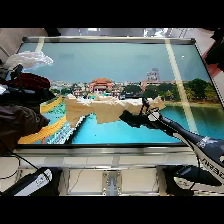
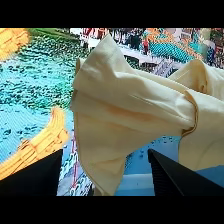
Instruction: Fold the shirts.
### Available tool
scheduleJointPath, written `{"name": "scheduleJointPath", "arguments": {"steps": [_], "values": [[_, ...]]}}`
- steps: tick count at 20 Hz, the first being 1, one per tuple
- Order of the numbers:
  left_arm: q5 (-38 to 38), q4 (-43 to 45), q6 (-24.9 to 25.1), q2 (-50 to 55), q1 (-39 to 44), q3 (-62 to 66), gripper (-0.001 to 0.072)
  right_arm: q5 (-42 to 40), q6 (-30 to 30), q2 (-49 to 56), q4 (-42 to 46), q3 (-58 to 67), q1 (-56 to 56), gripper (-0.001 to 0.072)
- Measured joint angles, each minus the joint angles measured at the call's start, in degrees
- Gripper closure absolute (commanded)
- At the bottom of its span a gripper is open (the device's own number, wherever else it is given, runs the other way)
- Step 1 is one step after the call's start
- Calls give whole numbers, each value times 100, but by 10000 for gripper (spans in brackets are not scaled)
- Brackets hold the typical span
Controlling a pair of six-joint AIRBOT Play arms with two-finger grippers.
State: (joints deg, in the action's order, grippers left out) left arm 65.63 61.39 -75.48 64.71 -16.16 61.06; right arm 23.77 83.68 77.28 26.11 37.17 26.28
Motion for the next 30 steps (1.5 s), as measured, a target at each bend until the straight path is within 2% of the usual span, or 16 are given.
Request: {"name": "scheduleJointPath", "arguments": {"steps": [2, 3, 4, 5, 9, 12, 17, 21, 22, 23, 24, 25, 30], "values": [[0, -4, 2, 0, 0, 0, 104, -151, 11, 46, -114, 2, 57, 440], [-2, -9, 2, 0, 0, 0, 104, -232, 17, 63, -164, 11, 76, 486], [-2, -9, 2, 0, 0, 0, 104, -306, 17, 79, -210, 39, 87, 569], [-2, -11, 2, 0, 0, 0, 104, -389, 17, 98, -236, 72, 98, 685], [-4, -13, 2, 0, 0, 0, 104, -741, -28, 168, -313, 369, 114, 692], [-4, -13, 2, 0, 0, 0, 104, -885, -492, 11, -238, 811, 111, 692], [-50, -11, 2, 0, 0, 0, 104, -1038, -879, -354, 728, 1974, -289, 693], [-188, -11, 2, 0, 0, 0, 104, -1104, -863, 52, 1226, 2822, -1209, 690], [-234, -13, 2, 0, 0, 0, 104, -1080, -809, 258, 1285, 2977, -1464, 682], [-269, -11, 2, 2, 0, 0, 104, -1025, -761, 463, 1314, 3106, -1679, 502], [-286, -11, 2, 4, 0, 0, 104, -1003, -739, 662, 1333, 3222, -1864, 274], [-313, -11, 2, 9, 0, 0, 104, -914, -713, 881, 1364, 3329, -2035, 247], [-356, -13, -15, 13, 0, 0, 104, -358, -667, 1239, 1464, 3781, -2623, 257]]}}
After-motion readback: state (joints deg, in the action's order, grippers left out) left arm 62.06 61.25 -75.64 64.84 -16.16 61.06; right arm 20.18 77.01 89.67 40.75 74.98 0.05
